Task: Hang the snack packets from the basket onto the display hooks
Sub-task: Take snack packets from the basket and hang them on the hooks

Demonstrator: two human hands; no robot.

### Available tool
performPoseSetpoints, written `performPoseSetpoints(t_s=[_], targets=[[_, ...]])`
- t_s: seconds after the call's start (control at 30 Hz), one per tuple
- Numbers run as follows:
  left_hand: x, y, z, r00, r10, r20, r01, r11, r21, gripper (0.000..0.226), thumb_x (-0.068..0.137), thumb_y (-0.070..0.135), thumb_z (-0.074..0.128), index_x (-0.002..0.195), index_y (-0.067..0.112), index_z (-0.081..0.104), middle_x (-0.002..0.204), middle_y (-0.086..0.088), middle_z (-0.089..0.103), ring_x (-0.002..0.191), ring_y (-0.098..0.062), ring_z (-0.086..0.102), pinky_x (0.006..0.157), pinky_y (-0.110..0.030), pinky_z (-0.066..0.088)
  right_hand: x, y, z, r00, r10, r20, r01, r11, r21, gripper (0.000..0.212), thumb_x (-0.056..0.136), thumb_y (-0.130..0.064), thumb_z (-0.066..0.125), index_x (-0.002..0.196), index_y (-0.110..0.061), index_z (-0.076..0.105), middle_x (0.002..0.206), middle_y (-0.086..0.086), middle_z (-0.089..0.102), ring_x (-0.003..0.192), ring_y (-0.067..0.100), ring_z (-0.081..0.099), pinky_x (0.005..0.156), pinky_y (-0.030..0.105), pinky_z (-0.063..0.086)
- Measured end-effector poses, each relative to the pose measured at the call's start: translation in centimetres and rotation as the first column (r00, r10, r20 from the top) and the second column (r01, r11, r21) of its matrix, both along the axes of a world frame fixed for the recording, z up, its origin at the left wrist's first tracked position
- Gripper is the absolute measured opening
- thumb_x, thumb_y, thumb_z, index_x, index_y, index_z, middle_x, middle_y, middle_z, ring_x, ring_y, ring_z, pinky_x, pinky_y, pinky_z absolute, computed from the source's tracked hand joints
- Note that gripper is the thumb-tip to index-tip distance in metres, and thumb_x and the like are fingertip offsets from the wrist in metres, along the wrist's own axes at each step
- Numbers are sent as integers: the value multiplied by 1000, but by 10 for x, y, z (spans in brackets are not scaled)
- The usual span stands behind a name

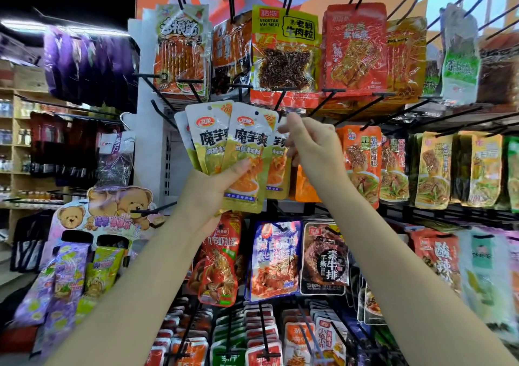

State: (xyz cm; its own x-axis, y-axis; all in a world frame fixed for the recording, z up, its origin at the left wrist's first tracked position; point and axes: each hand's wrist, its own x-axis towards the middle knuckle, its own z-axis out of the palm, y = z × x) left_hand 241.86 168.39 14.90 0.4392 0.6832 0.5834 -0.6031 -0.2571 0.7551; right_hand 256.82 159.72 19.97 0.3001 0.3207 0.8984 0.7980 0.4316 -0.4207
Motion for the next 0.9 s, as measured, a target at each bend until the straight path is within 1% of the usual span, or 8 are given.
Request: performPoseSetpoints(t_s=[0.1,0.23,0.37,0.47,0.53,0.67,0.8,0.9], targets=[[9,-4,2,999,-4,-49,6,999,48,22,82,13,76,104,13,75,106,-13,77,94,-30,75,85,-48,61,-11,4,-6,991,134,-2,-131,968,-213,42,88,-51,69,116,-21,60,108,2,72,96,22,70,83,46,58],[4,1,4,995,65,-70,-67,997,-25,52,77,44,83,117,13,69,110,-10,76,101,-29,73,87,-48,58,-6,-1,-5,1000,19,-21,-22,989,-145,63,88,-40,75,138,-16,44,131,3,59,121,23,58,102,44,49],[-11,8,3,998,59,-38,-61,997,-53,25,102,28,54,94,9,67,85,-15,75,70,-29,72,64,-38,60,8,-9,-5,986,157,-63,-159,987,-13,73,89,-19,77,143,-32,30,114,7,67,96,8,69,85,29,57],[-12,6,0,996,68,-49,-69,997,-18,20,102,22,51,95,9,64,86,-17,76,70,-30,72,69,-43,61,10,-2,-2,997,82,1,-82,996,-25,50,89,-29,77,125,-45,47,129,7,60,114,26,61,93,49,54],[-11,6,1,996,68,-57,-69,998,-9,19,103,22,50,98,8,63,86,-17,76,70,-30,73,69,-44,61,11,3,1,997,78,-2,-78,997,-15,36,90,-31,76,117,-41,55,127,5,62,120,34,58,99,56,49],[-12,6,1,997,61,-52,-61,998,7,22,103,21,50,96,7,65,89,-18,76,72,-32,73,72,-46,60,13,10,5,993,105,-47,-105,994,4,31,90,-27,76,118,-30,63,128,-1,65,127,31,56,105,54,46],[-13,6,0,998,32,-46,-32,999,8,21,104,20,51,108,6,66,99,-20,76,81,-35,76,63,-42,62,12,11,6,991,118,-71,-118,993,-4,33,92,-23,73,123,-22,60,113,-24,51,132,28,50,107,44,44],[-13,4,-1,1000,2,-24,-2,1000,8,22,102,19,56,117,6,66,102,-19,76,85,-37,76,59,-39,60,11,12,7,990,117,-77,-117,993,7,33,92,-24,74,121,-24,59,114,-18,54,128,31,52,103,44,47]])
